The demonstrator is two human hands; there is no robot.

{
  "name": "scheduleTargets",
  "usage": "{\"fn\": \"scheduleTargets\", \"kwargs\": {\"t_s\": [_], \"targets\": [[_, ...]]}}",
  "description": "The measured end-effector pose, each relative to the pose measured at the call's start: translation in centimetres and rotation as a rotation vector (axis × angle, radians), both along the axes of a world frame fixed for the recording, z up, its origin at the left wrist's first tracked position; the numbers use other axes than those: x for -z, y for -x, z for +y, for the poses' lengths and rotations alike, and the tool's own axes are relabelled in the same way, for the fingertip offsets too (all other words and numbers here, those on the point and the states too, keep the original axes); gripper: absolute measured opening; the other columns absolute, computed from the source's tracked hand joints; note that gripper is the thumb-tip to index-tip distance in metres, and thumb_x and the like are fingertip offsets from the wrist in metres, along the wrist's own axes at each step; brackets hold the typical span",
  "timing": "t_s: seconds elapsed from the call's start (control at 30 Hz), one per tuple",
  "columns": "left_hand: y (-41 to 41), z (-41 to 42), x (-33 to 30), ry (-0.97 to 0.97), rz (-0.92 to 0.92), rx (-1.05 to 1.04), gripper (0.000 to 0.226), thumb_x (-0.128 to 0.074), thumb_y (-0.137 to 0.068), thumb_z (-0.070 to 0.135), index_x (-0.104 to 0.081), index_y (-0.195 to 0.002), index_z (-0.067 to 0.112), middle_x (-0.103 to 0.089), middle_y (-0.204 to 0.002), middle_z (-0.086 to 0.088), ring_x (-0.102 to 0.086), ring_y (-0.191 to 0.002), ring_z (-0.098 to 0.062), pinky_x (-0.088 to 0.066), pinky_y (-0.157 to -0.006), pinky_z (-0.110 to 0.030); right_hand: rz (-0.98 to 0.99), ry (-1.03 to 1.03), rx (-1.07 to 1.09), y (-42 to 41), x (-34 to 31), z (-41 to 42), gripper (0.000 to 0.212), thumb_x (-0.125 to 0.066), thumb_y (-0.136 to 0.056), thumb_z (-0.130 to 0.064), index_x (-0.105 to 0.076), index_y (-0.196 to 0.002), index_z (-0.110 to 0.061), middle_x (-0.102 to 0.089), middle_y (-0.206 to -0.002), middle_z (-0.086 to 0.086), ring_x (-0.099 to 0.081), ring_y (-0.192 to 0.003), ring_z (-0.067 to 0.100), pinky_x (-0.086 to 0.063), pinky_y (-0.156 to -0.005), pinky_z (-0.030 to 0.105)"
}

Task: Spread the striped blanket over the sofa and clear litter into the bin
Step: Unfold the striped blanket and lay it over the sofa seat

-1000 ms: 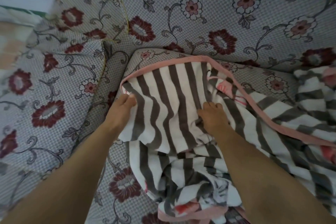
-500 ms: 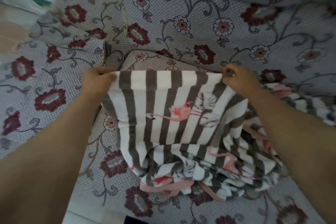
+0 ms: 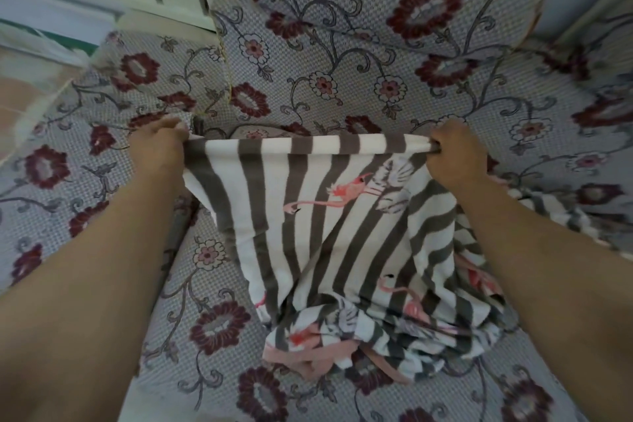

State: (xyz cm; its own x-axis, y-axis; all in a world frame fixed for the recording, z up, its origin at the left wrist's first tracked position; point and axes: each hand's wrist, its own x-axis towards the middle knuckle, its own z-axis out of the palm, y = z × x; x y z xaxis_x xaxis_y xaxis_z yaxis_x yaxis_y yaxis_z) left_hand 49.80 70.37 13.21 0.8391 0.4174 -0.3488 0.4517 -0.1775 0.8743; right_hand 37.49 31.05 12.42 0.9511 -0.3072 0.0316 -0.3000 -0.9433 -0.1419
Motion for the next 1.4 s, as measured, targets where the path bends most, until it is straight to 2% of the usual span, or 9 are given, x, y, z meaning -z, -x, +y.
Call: {"fn": "scheduleTargets", "kwargs": {"t_s": [0.1,0.23,0.43,0.57,0.83,0.93,1.13,1.3,1.4], "targets": [[1.6,0.1,2.6,0.083,0.312,0.067,0.032,-0.055,-0.086,0.007,-0.059,-0.116,-0.001,-0.062,-0.12,-0.017,-0.059,-0.102,-0.028,-0.049,-0.094,-0.041,0.101,-0.127,-0.045,1.1,1.7,0.4,0.024,-0.057,-0.075,0.005,-0.064,-0.097,0.0,-0.062,-0.096,0.023,-0.058,-0.088,0.038,-0.041,-0.067,0.035],[7.0,-0.2,6.9,0.09,0.737,0.398,0.016,-0.048,-0.09,-0.004,-0.055,-0.102,-0.013,-0.059,-0.115,-0.024,-0.06,-0.095,-0.035,-0.05,-0.079,-0.045,0.498,-0.08,-0.145,4.5,5.6,1.5,0.028,-0.058,-0.08,-0.01,-0.063,-0.107,-0.011,-0.062,-0.11,0.016,-0.059,-0.1,0.034,-0.049,-0.08,0.037],[12.0,-1.4,11.6,0.143,0.928,0.48,0.033,-0.061,-0.088,0.006,-0.057,-0.12,-0.004,-0.063,-0.12,-0.022,-0.06,-0.11,-0.037,-0.049,-0.095,-0.052,0.778,-0.177,-0.219,8.9,11.0,2.6,0.04,-0.055,-0.086,-0.008,-0.058,-0.125,-0.016,-0.058,-0.127,0.012,-0.055,-0.114,0.029,-0.048,-0.093,0.037],[13.0,-0.7,13.5,0.308,0.882,0.217,0.046,-0.042,-0.096,0.035,-0.054,-0.127,0.004,-0.057,-0.129,-0.018,-0.052,-0.122,-0.038,-0.039,-0.105,-0.052,0.774,-0.196,-0.245,9.9,12.2,2.4,0.021,-0.054,-0.086,-0.009,-0.059,-0.102,-0.02,-0.061,-0.107,0.009,-0.058,-0.104,0.03,-0.041,-0.074,0.028],[11.8,-0.5,13.8,0.049,0.65,0.039,0.034,-0.061,-0.083,0.002,-0.052,-0.115,-0.005,-0.056,-0.111,-0.009,-0.055,-0.106,-0.03,-0.045,-0.087,-0.04,0.765,-0.093,-0.213,10.3,12.0,1.5,0.029,-0.057,-0.083,-0.016,-0.063,-0.111,-0.015,-0.06,-0.119,0.012,-0.056,-0.11,0.029,-0.044,-0.087,0.032],[11.4,-1.5,13.4,-0.129,0.479,0.096,0.023,-0.069,-0.078,0.004,-0.055,-0.094,-0.003,-0.059,-0.092,-0.016,-0.057,-0.096,-0.032,-0.042,-0.074,-0.034,0.695,-0.09,-0.28,9.7,11.9,2.4,0.027,-0.058,-0.081,-0.015,-0.064,-0.107,-0.011,-0.057,-0.115,0.015,-0.055,-0.108,0.031,-0.045,-0.089,0.034],[10.1,-0.7,12.5,-0.085,0.284,0.009,0.033,-0.047,-0.09,0.008,-0.059,-0.12,0.008,-0.058,-0.127,-0.019,-0.053,-0.098,-0.022,-0.039,-0.081,-0.029,0.616,-0.365,-0.213,7.8,11.3,3.6,0.039,-0.058,-0.083,-0.008,-0.055,-0.121,-0.008,-0.061,-0.117,0.021,-0.058,-0.105,0.034,-0.045,-0.084,0.03],[9.5,-0.1,11.1,-0.088,0.156,0.107,0.02,-0.062,-0.083,0.002,-0.072,-0.097,0.012,-0.067,-0.094,-0.006,-0.066,-0.081,-0.018,-0.05,-0.07,-0.018,0.69,-0.37,-0.173,6.0,9.9,3.8,0.037,-0.07,-0.075,-0.034,-0.052,-0.107,-0.03,-0.059,-0.105,0.002,-0.054,-0.092,0.022,-0.039,-0.07,0.03],[8.5,-0.6,9.2,-0.08,0.12,0.216,0.02,-0.063,-0.082,-0.002,-0.073,-0.096,0.01,-0.069,-0.096,-0.007,-0.065,-0.09,-0.02,-0.049,-0.081,-0.023,0.485,-0.223,-0.134,4.9,8.6,4.1,0.03,-0.066,-0.078,-0.034,-0.064,-0.104,-0.021,-0.064,-0.104,0.004,-0.057,-0.091,0.024,-0.044,-0.073,0.03]]}}
